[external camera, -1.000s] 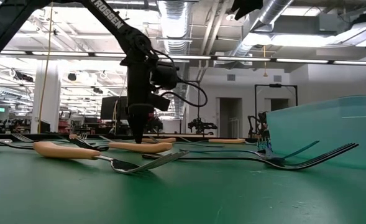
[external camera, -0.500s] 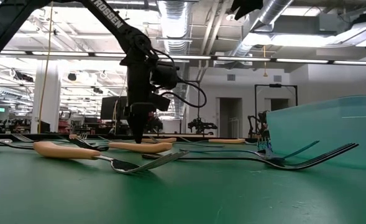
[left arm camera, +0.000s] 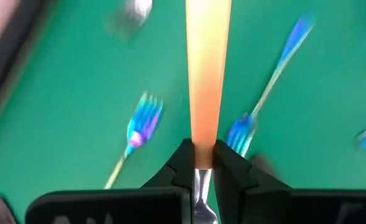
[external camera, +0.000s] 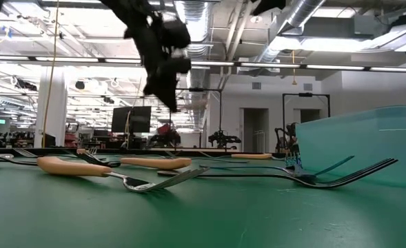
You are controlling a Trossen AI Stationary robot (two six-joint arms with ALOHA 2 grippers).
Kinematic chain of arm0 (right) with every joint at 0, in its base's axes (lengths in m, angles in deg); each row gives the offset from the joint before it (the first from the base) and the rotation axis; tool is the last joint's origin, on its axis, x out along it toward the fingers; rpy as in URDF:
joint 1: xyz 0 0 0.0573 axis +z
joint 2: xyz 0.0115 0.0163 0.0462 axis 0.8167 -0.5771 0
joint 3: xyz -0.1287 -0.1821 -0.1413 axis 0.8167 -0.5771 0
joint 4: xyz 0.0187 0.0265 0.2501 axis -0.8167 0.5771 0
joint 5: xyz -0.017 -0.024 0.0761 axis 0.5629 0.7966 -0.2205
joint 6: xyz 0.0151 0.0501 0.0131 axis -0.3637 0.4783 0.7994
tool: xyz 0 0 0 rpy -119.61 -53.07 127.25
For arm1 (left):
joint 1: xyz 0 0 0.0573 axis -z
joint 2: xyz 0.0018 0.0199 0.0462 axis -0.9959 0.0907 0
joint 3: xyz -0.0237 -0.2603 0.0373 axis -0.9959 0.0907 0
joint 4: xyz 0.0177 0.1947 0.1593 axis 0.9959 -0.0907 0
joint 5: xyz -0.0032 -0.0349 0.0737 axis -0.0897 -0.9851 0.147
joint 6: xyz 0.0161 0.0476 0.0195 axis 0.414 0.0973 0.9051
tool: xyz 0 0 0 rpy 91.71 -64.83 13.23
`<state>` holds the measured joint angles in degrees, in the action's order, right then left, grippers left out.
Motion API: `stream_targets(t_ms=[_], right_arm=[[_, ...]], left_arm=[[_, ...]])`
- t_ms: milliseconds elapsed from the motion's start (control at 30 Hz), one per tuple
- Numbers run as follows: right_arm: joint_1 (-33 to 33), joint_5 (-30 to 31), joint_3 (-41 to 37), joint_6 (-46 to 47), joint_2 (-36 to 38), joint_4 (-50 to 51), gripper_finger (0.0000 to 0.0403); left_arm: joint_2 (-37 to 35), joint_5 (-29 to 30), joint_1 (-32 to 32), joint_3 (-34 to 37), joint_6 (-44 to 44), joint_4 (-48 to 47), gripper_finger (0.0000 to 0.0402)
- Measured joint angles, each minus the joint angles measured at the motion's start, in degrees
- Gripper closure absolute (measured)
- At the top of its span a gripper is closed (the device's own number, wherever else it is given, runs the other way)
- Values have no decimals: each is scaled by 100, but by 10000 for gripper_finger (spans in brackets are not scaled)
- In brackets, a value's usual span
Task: Sort silverware by color (type)
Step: Put the yellow fork into the green bin
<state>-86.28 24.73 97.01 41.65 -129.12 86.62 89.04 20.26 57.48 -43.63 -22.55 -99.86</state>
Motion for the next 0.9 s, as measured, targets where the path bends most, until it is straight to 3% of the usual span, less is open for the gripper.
stream_targets(t_ms=[100,233,367,700,900], right_arm=[[2,-48,0,-67,2,-86,112],[53,-45,0,-329,4,-49,112],[268,-48,2,-482,-36,-339,112],[461,-1067,4,-305,-42,-2175,112],[795,-1243,-9,-51,-330,-3439,112]], left_arm=[[-522,-288,0,0,-7,114,389],[-1149,-455,74,-11,639,28,389],[-1651,-417,193,-11,474,485,389],[-2747,-374,277,-9,206,2552,389],[-2915,-369,428,-9,369,3267,389]])
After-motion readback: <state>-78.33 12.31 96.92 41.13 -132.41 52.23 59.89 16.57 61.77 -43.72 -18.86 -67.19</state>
